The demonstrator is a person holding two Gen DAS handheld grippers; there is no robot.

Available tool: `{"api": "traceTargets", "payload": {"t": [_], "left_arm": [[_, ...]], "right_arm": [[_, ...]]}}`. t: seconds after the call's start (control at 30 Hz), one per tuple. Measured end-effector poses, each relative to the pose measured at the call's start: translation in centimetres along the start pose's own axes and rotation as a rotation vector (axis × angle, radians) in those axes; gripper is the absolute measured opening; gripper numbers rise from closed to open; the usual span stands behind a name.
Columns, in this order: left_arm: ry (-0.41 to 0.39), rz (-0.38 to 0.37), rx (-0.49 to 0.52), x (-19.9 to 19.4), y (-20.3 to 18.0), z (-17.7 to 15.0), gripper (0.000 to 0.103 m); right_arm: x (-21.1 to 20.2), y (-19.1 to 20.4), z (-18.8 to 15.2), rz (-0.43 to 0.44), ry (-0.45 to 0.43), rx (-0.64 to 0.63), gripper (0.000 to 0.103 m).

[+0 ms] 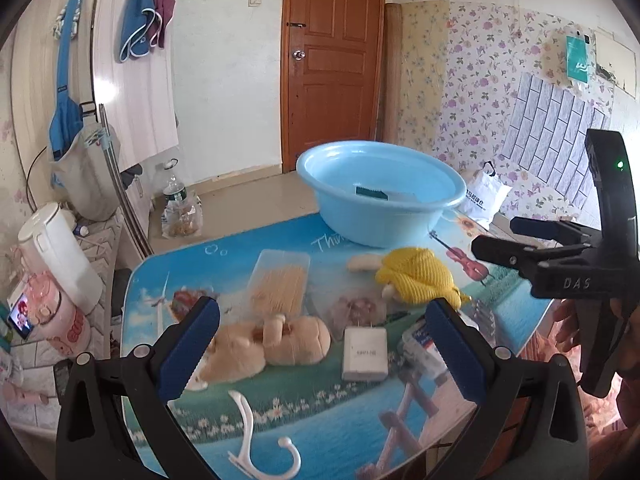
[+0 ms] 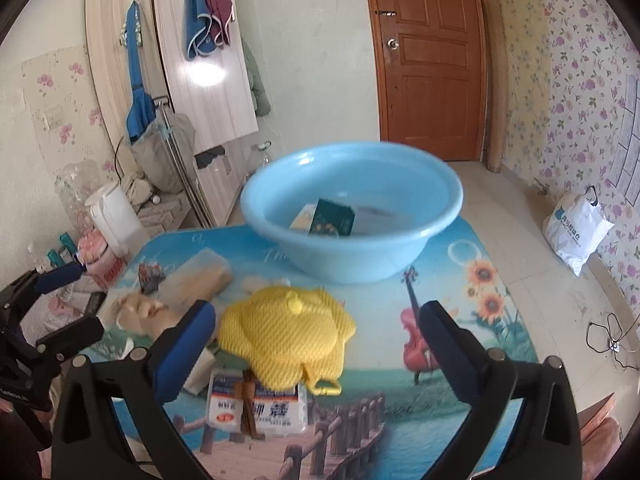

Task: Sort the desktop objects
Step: 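Withdraw both tools from the basin back over the table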

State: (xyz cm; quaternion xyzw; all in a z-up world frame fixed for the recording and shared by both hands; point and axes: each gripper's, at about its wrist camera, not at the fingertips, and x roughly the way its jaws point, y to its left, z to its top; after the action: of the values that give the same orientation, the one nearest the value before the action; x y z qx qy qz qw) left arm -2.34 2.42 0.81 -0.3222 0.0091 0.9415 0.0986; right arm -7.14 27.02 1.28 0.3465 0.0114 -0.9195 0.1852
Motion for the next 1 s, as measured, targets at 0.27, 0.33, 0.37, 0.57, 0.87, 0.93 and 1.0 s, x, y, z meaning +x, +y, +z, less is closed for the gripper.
{"api": "traceTargets", "payload": {"t": [0.27,0.33,0.37,0.57,0.87,0.93,1.0], "left_arm": [[0.041,0.003,-0.013,-0.5,1.4,-3.5,0.103],[0.037,0.009,-0.037,-1.0,2.3,-4.3,0.103],[0.036,0.009,-0.049,-1.1,2.8,-4.6,0.103],[0.072,0.047,-0.101,-1.5,5.1,-7.4,0.103],[0.13,0.044,-0.098,-0.8,5.8,-9.9,0.103],[0.128,0.026,-0.098,-0.7,5.8,-9.8,0.103],[0.127,0.007,-0.097,-0.5,5.6,-9.8,0.103]], "right_arm": [[0.5,1.5,-3.0,0.027,0.068,-0.029,0.103],[0.2,1.8,-3.1,0.021,0.061,-0.048,0.103],[0.1,2.0,-3.2,0.021,0.059,-0.052,0.103],[0.0,1.7,-3.5,0.019,0.063,-0.035,0.103],[0.7,1.6,-4.8,0.03,0.096,-0.017,0.103],[0.8,1.7,-4.8,0.032,0.104,-0.02,0.103],[1.0,2.0,-4.8,0.037,0.11,-0.019,0.103]]}}
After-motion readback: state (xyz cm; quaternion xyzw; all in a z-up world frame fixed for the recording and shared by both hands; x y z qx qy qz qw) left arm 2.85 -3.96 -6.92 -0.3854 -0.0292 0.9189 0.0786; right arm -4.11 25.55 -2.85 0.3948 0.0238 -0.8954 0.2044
